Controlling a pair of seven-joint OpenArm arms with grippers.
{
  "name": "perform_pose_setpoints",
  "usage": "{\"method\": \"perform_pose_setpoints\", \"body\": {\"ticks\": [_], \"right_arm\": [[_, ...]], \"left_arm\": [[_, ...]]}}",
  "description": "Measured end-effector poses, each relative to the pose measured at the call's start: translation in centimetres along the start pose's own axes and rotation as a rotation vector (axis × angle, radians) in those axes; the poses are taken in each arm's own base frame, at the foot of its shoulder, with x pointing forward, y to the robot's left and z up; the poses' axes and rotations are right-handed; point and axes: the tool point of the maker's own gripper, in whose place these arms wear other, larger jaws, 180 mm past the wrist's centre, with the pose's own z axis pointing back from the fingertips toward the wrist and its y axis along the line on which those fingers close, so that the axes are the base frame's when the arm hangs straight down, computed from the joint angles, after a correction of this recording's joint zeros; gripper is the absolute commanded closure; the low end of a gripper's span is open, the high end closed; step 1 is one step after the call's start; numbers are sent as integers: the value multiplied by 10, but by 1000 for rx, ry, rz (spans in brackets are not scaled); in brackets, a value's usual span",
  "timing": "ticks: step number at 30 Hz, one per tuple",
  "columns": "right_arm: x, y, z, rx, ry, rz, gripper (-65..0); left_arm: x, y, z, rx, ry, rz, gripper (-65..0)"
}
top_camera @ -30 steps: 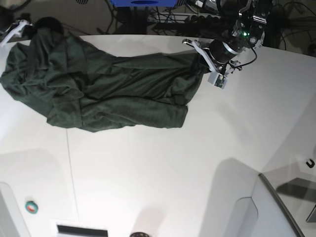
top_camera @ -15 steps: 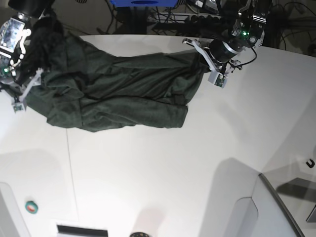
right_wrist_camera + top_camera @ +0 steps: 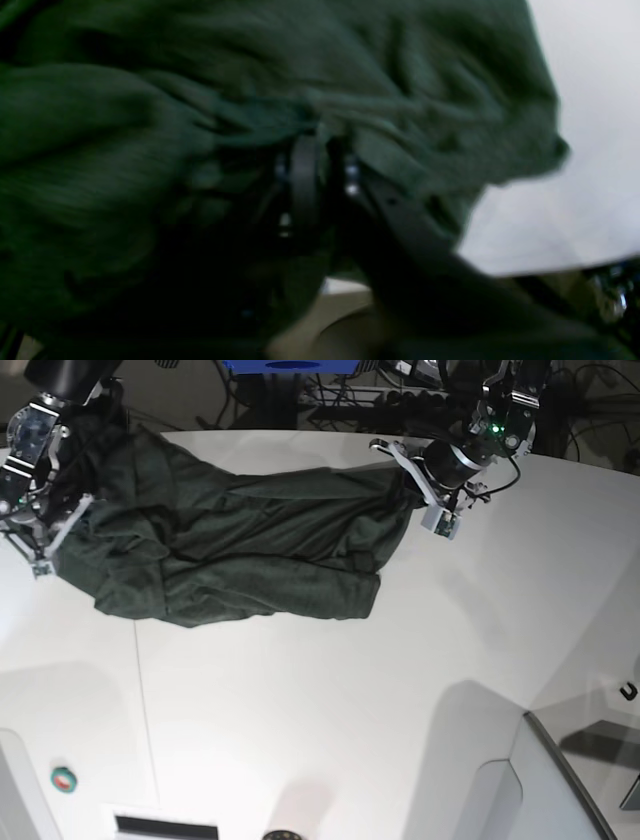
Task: Layout the t-shirt on the table in an organized manner, then fold the t-shirt properly
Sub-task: 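Stretch the shirt between both grippers, pulling the ends apart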
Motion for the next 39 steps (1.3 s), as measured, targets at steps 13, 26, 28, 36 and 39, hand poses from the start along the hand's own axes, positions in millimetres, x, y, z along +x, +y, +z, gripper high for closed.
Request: {"method": "perform_pose_setpoints", "body": {"ticks": [13, 26, 28, 36, 39], "right_arm": [[-65, -59, 35, -167, 54, -172, -5], [-52, -64, 52, -204, 61, -184, -305], [-26, -70, 55, -220, 1, -153, -302], [17, -49, -19, -14, 64, -101, -11], [23, -49, -39, 37, 54, -123, -27]], "left_arm": [[0, 0, 0, -2, 1, -4, 0], [1, 1, 0, -1, -1, -5, 0], [0, 2, 1, 2, 2, -9, 0], [0, 3, 1, 5, 2, -12, 0], [-1, 2, 1, 3, 4, -10, 0]]}}
